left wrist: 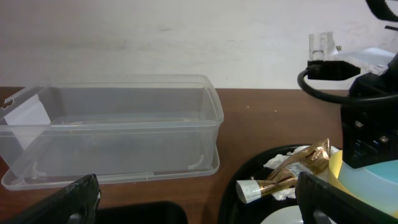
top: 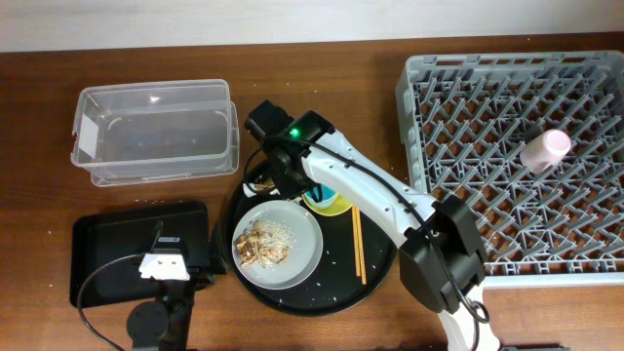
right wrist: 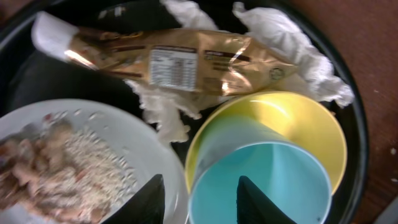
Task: Sort waste into correct bins and load items into the dishwasher rack
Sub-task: 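Move the right gripper back to the tray over the blue cup, then grasp the blue cup from the yellow bowl with the right gripper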
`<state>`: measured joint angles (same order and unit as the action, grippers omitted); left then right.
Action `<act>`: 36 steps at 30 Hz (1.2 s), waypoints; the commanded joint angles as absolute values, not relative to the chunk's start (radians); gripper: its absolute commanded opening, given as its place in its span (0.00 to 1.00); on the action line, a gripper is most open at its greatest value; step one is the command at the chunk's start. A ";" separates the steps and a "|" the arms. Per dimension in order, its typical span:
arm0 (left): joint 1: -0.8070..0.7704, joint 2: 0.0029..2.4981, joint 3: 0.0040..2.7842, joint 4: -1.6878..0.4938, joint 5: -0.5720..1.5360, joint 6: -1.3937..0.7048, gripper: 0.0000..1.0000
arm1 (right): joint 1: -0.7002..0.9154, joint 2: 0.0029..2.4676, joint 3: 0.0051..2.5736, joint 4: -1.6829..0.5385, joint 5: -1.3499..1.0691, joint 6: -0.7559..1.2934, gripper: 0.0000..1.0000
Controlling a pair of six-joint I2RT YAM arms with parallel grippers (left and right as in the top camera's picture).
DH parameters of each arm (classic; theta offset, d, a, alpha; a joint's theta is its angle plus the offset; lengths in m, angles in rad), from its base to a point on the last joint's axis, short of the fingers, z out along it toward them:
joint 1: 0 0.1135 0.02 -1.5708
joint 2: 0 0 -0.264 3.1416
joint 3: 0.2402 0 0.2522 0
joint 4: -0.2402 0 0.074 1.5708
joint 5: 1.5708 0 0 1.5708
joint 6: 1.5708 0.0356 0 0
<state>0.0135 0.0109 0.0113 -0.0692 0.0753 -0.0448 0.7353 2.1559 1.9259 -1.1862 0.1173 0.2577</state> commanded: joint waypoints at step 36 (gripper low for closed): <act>0.018 0.006 0.009 -0.076 0.080 -0.030 1.00 | 0.744 2.138 2.017 -1.264 0.083 0.345 0.04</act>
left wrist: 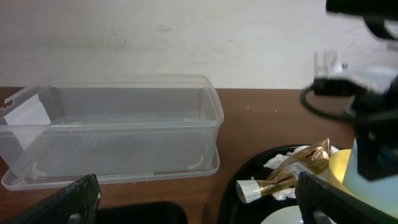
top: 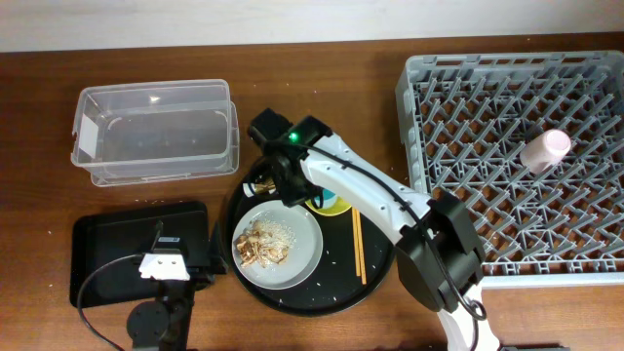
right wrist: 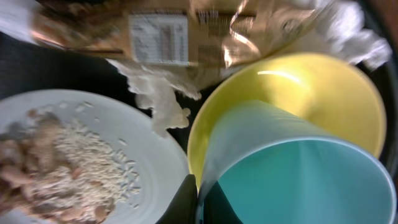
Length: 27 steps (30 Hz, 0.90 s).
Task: Sort waste into correct bins and load items into the dishwasher rack
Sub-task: 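Grasp the blue cup from the yellow bowl with the right gripper, then carry the blue cup to the rack and set it beside the pink cup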
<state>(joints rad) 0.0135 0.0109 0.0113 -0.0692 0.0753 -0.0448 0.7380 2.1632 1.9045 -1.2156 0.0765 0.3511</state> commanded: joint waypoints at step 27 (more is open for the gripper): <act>0.018 0.006 0.009 -0.076 0.080 -0.029 1.00 | -0.209 1.985 2.616 -1.699 -0.389 0.039 0.04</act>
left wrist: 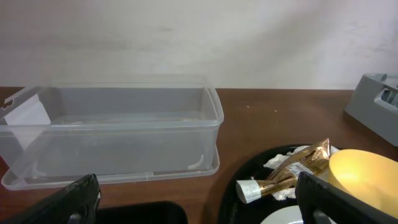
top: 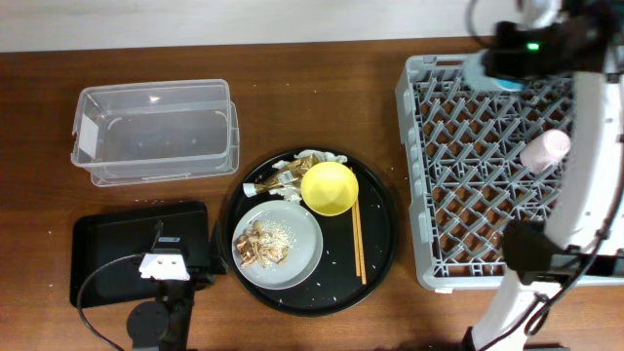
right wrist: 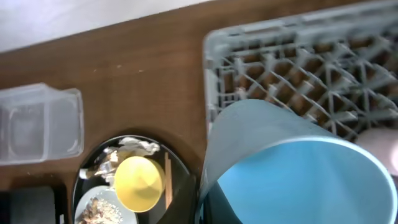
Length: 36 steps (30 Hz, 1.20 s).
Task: Sort waste into correct bins and load items into the dishwasher rack
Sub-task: 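Carry the blue cup to the rack and set it beside the pink cup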
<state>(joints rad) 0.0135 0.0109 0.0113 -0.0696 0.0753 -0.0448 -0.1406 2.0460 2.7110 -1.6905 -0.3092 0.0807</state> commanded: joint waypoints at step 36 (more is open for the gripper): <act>0.018 0.006 0.009 -0.076 0.080 -0.029 1.00 | -0.774 1.979 1.290 -1.023 -1.367 -0.666 0.04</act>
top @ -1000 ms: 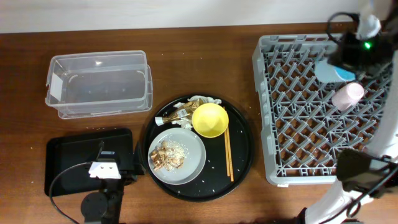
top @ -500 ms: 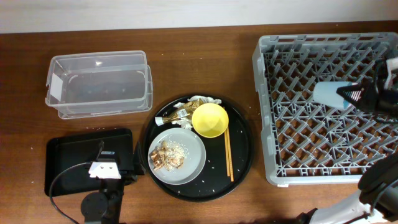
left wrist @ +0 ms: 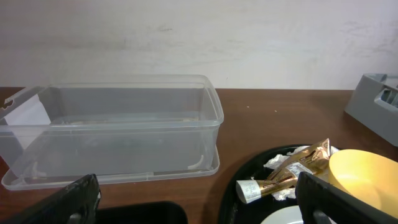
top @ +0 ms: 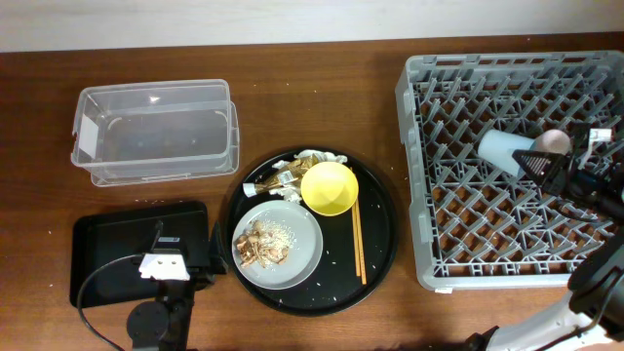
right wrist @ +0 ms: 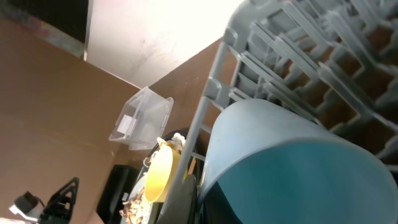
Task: Sort waste into correct bins and load items into the dishwasher rack
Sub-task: 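Carry the blue cup to the rack and set it beside the pink cup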
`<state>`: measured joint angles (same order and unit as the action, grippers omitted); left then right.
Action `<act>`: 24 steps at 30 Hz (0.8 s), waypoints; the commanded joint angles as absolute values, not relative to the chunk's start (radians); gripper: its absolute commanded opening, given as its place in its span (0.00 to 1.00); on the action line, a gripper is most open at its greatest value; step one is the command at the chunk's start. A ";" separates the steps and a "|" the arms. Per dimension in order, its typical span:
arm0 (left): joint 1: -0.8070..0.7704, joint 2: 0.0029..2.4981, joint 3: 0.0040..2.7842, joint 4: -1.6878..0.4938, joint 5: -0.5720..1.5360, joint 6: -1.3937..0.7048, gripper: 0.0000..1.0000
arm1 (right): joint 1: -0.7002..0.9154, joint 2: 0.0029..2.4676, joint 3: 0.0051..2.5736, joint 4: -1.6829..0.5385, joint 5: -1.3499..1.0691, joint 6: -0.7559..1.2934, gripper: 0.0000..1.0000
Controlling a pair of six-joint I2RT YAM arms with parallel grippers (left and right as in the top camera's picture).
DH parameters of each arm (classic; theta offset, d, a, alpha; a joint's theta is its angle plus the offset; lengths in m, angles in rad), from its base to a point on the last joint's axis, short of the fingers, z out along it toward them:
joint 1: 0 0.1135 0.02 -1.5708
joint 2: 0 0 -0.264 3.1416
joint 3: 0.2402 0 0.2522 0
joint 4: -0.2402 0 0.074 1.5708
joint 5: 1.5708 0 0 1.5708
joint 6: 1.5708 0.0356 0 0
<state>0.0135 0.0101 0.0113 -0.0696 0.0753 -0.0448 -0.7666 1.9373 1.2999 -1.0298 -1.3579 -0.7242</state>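
A light blue cup point(top: 501, 148) lies tipped on its side over the right half of the grey dishwasher rack point(top: 458, 249), mouth toward my right gripper point(top: 542, 164), which is shut on its rim. In the right wrist view the blue cup point(right wrist: 280, 155) fills the frame, with the gripper point(right wrist: 200, 198) clamped on its edge. A pink cup point(top: 557, 141) sits just behind it. The black round tray point(top: 380, 263) holds a yellow bowl point(top: 329, 188), a white plate of food scraps point(top: 277, 244), chopsticks point(top: 357, 244), a gold wrapper point(top: 276, 180) and tissue point(top: 317, 157). My left gripper point(top: 166, 264) rests open.
A clear plastic bin point(top: 154, 132) stands at the back left and a black bin point(top: 107, 249) at the front left, under my left arm. The left wrist view shows the clear bin point(left wrist: 112, 127), wrapper point(left wrist: 289, 174) and bowl's edge point(left wrist: 364, 174).
My right gripper has moved with the blue cup from above the rack's back left corner to its right middle. The cup now lies on its side beside the pink cup.
My right gripper stood open around the rim of the blue cup nested in the yellow bowl on the tray. Then it was shut on that rim. Later the cup was over the rack's back edge, and now lies sideways low over the rack. The left arm stayed still.
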 commanded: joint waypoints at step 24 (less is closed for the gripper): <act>0.018 0.006 0.009 -0.076 0.080 -0.029 1.00 | -0.922 1.985 1.290 -1.075 -1.278 -0.488 0.12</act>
<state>0.0135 0.0101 0.0113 -0.0696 0.0753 -0.0448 -0.8932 1.9675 1.2987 -1.0805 -1.3437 -0.4923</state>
